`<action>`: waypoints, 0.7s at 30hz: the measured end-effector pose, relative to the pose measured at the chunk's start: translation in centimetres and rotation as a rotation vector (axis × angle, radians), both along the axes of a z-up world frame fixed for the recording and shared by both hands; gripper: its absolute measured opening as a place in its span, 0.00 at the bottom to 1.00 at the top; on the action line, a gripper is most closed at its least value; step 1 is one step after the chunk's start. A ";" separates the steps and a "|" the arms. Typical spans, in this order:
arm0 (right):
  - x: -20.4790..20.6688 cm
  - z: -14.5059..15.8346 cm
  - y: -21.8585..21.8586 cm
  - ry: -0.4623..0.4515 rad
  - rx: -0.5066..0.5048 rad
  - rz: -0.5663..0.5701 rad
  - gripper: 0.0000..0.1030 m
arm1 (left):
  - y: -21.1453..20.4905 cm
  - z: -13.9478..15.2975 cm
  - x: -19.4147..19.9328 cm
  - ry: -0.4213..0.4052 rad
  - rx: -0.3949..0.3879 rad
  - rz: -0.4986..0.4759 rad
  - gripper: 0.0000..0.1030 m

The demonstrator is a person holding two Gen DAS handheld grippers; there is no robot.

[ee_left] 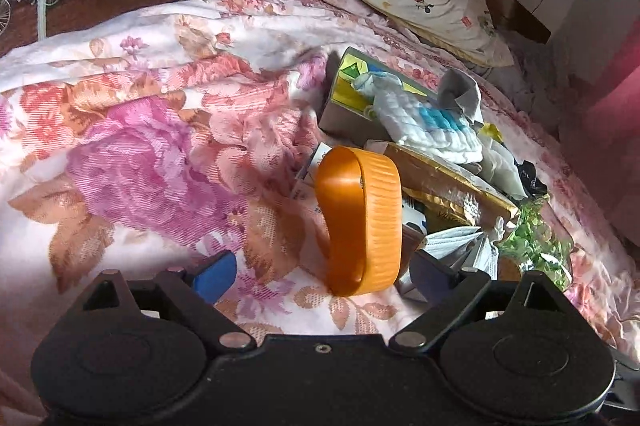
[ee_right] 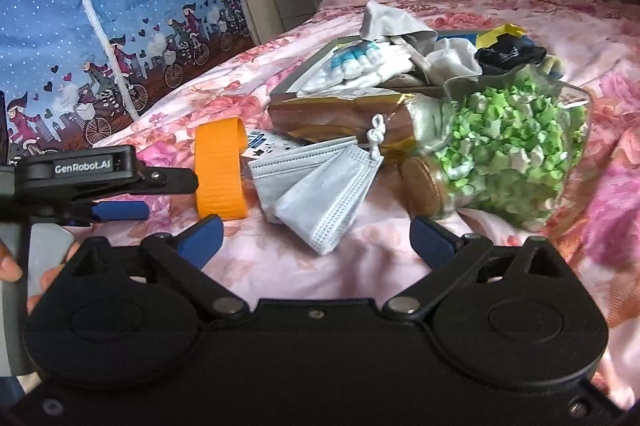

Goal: Organize soft objects
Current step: 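Move the left gripper to the orange rubber strap while the right gripper approaches the grey face mask, then close the left gripper on the orange strap while the right gripper grasps the grey face mask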

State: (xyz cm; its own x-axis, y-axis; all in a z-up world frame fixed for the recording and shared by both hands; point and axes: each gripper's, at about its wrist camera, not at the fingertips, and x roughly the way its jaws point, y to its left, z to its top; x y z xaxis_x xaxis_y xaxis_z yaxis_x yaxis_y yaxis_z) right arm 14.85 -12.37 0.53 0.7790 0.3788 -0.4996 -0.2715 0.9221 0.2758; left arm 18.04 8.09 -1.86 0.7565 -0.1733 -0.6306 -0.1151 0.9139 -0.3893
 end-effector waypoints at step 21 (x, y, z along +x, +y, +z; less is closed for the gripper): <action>4.0 -2.9 0.2 0.084 0.137 -0.015 0.67 | -1.3 -2.0 2.1 -0.012 0.028 -0.061 0.69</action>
